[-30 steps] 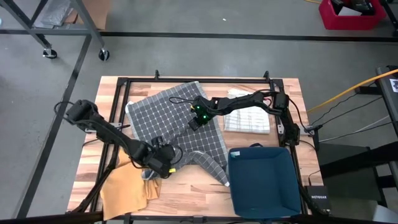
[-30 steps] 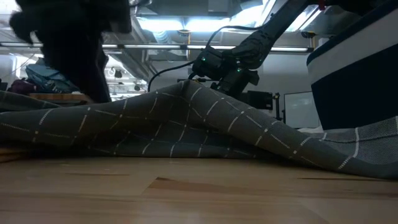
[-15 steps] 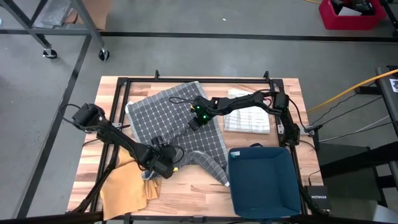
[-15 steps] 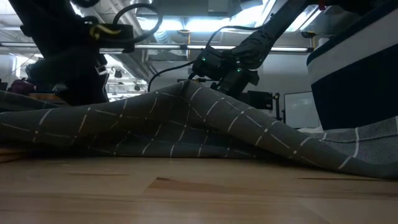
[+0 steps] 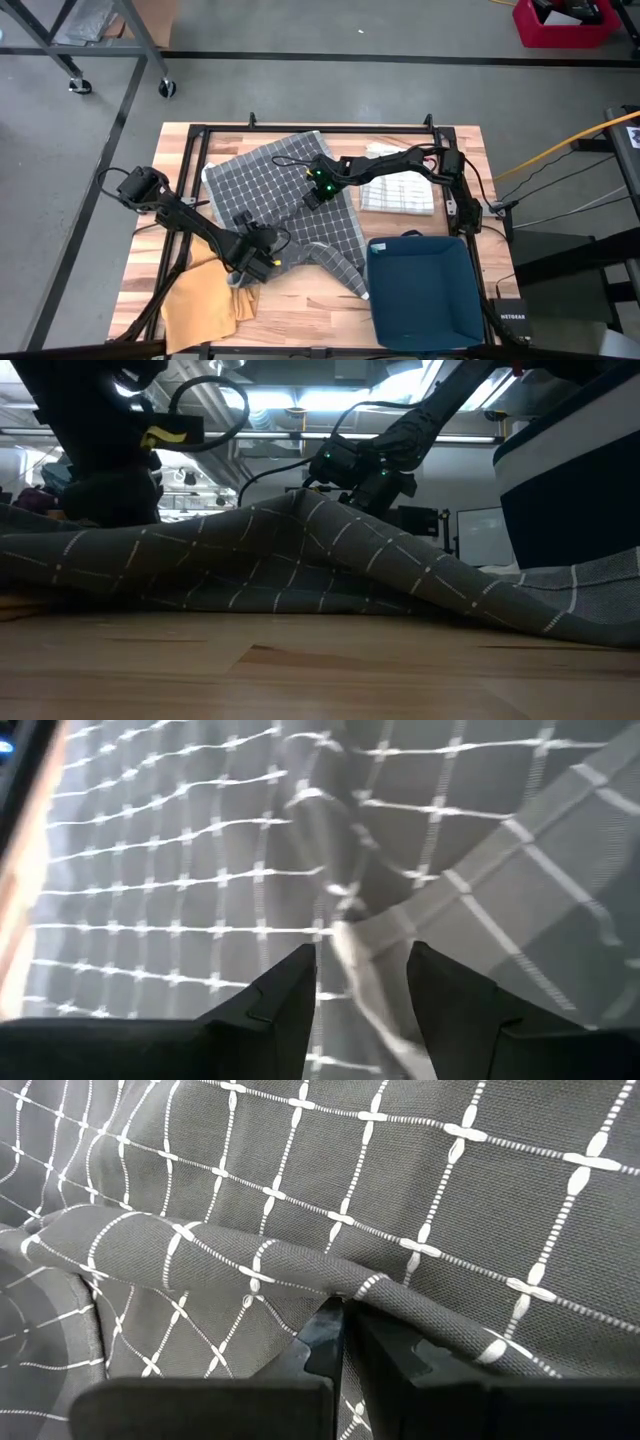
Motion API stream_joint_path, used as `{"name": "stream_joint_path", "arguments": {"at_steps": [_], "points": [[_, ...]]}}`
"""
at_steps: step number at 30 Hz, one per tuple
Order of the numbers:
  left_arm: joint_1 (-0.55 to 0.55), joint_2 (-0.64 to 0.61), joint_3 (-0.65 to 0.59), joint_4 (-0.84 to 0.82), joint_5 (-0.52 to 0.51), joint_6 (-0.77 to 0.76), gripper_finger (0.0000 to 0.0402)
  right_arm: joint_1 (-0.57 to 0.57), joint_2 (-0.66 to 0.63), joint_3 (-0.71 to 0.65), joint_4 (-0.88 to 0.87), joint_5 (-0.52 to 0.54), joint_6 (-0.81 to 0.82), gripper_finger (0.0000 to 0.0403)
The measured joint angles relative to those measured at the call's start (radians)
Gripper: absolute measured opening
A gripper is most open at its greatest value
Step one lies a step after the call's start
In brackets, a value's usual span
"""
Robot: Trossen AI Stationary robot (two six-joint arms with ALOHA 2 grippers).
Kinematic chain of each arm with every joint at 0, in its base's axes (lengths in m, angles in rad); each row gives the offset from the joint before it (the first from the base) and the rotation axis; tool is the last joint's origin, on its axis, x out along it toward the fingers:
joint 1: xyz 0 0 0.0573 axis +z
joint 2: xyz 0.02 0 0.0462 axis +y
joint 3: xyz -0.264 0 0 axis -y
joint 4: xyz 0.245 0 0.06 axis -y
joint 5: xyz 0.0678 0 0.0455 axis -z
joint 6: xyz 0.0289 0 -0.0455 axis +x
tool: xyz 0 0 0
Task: Fold towel
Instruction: Fold the gray towel
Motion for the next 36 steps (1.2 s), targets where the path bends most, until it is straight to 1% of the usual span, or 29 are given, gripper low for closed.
{"name": "stream_joint_path", "arguments": {"at_steps": [5, 16, 17, 19, 23, 24, 29, 33, 36], "points": [[-0.001, 0.0, 0.0, 0.068, 0.02, 0.014, 0.015, 0.0, 0.0, 0.0, 0.0, 0.0, 0.0, 0.0033], [0.012, 0.0, 0.0, 0.059, 0.024, 0.016, 0.0147, 0.0, 0.0, 0.0, 0.0, -0.003, 0.0, 0.0033], [0.012, 0.0, 0.0, 0.045, 0.025, 0.034, 0.014, 0.0, 0.0, 0.0, 0.0, -0.01, 0.0, 0.0033], [0.013, 0.0, 0.0, 0.025, 0.025, 0.092, 0.0115, -0.002, 0.001, 0.0, 0.002, -0.032, 0.0, 0.0033], [0.007, 0.0, 0.0, 0.021, 0.029, 0.176, 0.0028, -0.002, 0.002, -0.001, 0.016, -0.065, -0.001, 0.0033], [0.003, 0.0, 0.0, 0.021, 0.029, 0.188, 0.0015, -0.002, 0.003, -0.001, 0.022, -0.07, -0.004, 0.0033], [-0.006, -0.004, 0.017, -0.002, 0.029, 0.198, 0.0005, -0.001, 0.007, 0.01, 0.045, -0.118, -0.087, 0.003], [-0.025, -0.021, 0.079, -0.075, 0.035, 0.237, 0.0003, -0.001, 0.009, 0.049, 0.042, -0.13, -0.136, 0.0007], [-0.038, -0.042, 0.136, -0.121, 0.036, 0.244, 0.0002, -0.001, 0.008, 0.09, 0.051, -0.126, -0.176, 0.0009]]}}
